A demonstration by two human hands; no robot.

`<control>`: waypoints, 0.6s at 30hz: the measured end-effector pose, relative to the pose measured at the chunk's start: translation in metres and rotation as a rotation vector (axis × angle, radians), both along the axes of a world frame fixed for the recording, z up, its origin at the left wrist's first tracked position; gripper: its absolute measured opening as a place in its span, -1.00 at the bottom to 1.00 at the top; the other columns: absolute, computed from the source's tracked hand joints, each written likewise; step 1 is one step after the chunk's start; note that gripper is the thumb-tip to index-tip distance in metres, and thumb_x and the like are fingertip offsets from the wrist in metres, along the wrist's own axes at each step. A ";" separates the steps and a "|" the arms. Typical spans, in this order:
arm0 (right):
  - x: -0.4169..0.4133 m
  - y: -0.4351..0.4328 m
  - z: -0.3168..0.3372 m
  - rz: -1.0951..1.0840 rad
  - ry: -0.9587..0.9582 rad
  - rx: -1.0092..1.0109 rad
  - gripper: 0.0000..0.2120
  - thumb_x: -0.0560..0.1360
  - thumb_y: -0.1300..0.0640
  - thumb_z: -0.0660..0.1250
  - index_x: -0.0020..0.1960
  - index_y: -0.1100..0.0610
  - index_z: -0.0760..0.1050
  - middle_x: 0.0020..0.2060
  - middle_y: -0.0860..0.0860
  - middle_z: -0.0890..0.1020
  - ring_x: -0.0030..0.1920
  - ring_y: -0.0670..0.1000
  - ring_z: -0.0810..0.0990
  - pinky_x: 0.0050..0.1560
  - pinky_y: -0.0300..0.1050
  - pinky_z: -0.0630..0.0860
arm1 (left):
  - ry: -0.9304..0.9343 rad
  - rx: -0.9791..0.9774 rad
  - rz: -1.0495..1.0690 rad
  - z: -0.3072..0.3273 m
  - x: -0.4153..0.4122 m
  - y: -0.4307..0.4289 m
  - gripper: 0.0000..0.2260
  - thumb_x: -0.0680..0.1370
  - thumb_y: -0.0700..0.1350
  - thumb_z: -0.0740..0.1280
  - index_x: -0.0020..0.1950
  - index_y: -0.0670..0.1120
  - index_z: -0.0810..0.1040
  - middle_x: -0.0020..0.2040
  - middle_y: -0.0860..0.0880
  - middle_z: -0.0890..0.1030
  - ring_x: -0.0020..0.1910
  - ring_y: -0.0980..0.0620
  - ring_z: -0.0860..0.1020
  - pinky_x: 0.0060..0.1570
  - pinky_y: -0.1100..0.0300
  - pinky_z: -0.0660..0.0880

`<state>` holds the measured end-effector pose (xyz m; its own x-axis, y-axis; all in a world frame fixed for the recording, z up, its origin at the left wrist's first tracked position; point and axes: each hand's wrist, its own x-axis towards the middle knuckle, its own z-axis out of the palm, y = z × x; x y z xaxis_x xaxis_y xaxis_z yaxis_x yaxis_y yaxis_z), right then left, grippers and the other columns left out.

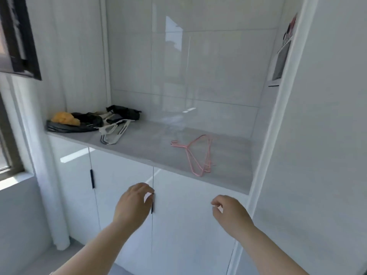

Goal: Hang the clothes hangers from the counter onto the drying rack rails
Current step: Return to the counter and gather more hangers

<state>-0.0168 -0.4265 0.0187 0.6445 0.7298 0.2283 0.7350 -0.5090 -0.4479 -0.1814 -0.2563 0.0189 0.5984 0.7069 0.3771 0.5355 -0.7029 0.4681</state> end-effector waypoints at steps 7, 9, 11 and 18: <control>0.063 0.114 -0.012 -0.132 -0.143 0.075 -0.78 0.49 0.21 0.26 0.13 0.19 0.51 0.08 0.06 0.55 0.18 0.09 0.45 0.10 -0.17 0.38 | 0.132 -0.063 -0.098 -0.015 0.104 0.087 -0.63 0.63 -0.01 0.04 0.44 0.03 0.21 0.49 0.08 0.16 0.47 0.11 0.11 0.39 0.26 0.02; 0.070 0.132 -0.019 -0.086 -0.229 0.177 -0.86 0.24 0.19 0.39 -0.19 0.17 0.58 -0.25 0.04 0.61 -0.17 0.09 0.62 -0.21 -0.21 0.52 | 0.193 -0.012 -0.130 -0.018 0.128 0.107 -0.56 0.61 0.10 -0.05 0.48 0.03 0.11 0.52 0.06 0.05 0.50 0.10 -0.01 0.43 0.23 -0.09; 0.079 0.144 -0.023 -0.053 -0.294 0.122 -0.79 0.06 0.10 0.46 -0.34 0.11 0.53 -0.42 -0.01 0.57 -0.39 0.02 0.61 -0.42 -0.28 0.49 | 0.271 0.064 -0.149 -0.023 0.149 0.124 -0.26 0.38 0.32 -0.31 0.50 0.04 0.01 0.53 0.05 -0.05 0.51 0.08 -0.13 0.44 0.17 -0.21; 0.108 0.181 -0.038 -0.115 -0.360 0.021 -0.79 0.21 -0.03 0.09 -0.40 0.01 0.46 -0.50 -0.07 0.50 -0.43 -0.05 0.56 -0.31 -0.28 0.51 | 0.409 0.213 -0.161 -0.060 0.171 0.160 -0.29 0.57 0.22 -0.29 0.06 0.00 0.63 0.04 0.04 0.66 0.05 0.05 0.63 0.42 0.17 -0.26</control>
